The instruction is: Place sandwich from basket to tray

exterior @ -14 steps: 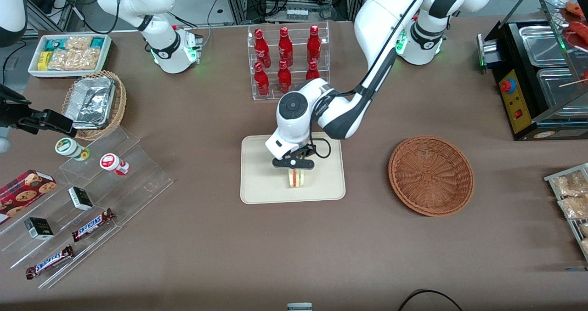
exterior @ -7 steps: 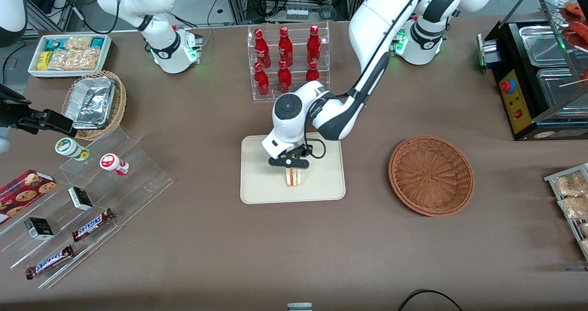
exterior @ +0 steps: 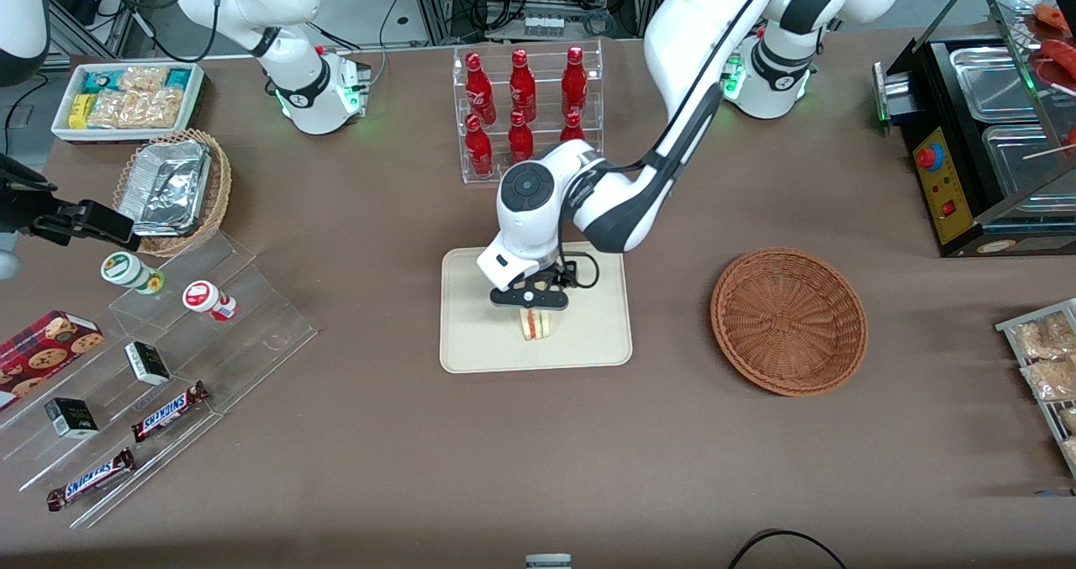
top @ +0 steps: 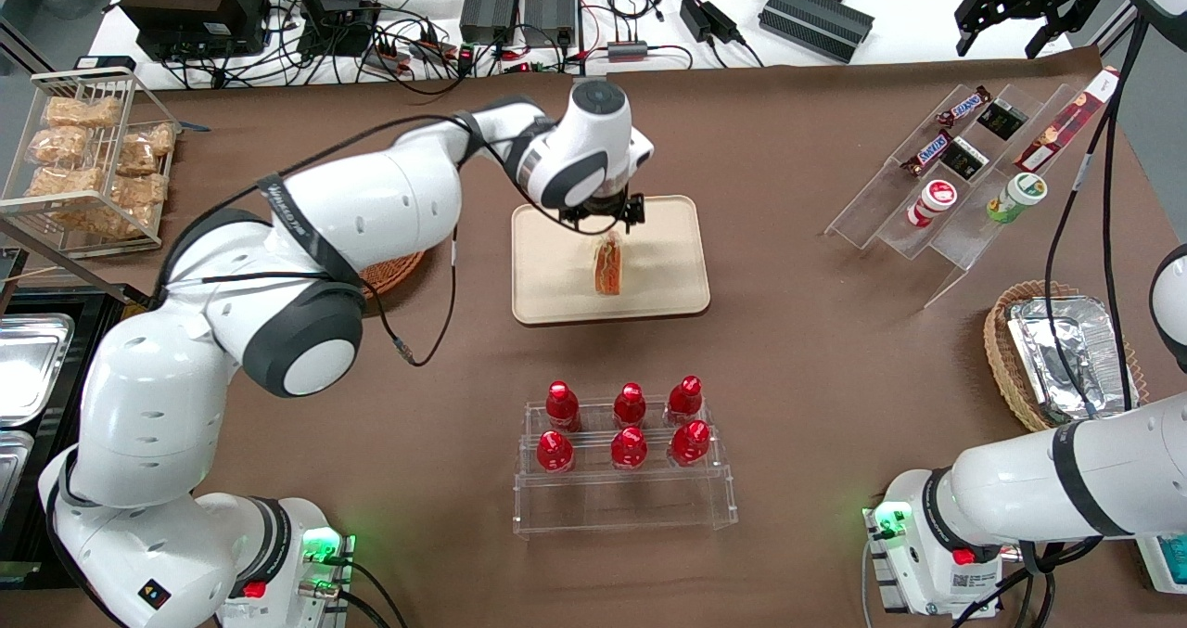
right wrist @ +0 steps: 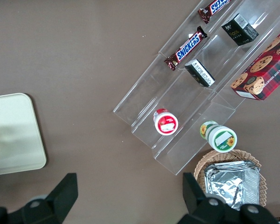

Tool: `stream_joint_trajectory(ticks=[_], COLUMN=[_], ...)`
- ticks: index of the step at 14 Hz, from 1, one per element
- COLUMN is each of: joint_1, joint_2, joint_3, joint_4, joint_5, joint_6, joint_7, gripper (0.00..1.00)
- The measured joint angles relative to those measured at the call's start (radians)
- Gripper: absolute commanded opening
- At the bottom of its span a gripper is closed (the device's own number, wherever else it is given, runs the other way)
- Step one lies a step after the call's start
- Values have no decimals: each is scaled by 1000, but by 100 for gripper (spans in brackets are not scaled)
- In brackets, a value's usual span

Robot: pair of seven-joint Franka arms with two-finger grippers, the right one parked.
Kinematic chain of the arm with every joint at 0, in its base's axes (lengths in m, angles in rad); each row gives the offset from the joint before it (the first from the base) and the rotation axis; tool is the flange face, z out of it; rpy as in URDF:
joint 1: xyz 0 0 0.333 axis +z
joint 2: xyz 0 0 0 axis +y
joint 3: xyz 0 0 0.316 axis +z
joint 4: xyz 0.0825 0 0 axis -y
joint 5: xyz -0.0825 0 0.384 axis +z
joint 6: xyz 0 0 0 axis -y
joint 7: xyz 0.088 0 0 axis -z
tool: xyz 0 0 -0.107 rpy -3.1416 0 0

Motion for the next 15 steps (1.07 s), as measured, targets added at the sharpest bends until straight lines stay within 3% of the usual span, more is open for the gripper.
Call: stream_joint_trajectory(ticks=[6,10,15], joint_1=[161,302,484], joint_2=[-226,-365,-508], joint_3=[8,11,12], joint_4=[4,-11,-108], joint_5=[0,0,-18], joint_6=[-235,-400,-448], joint_7=[16,147,355], gripper=[100,100,100])
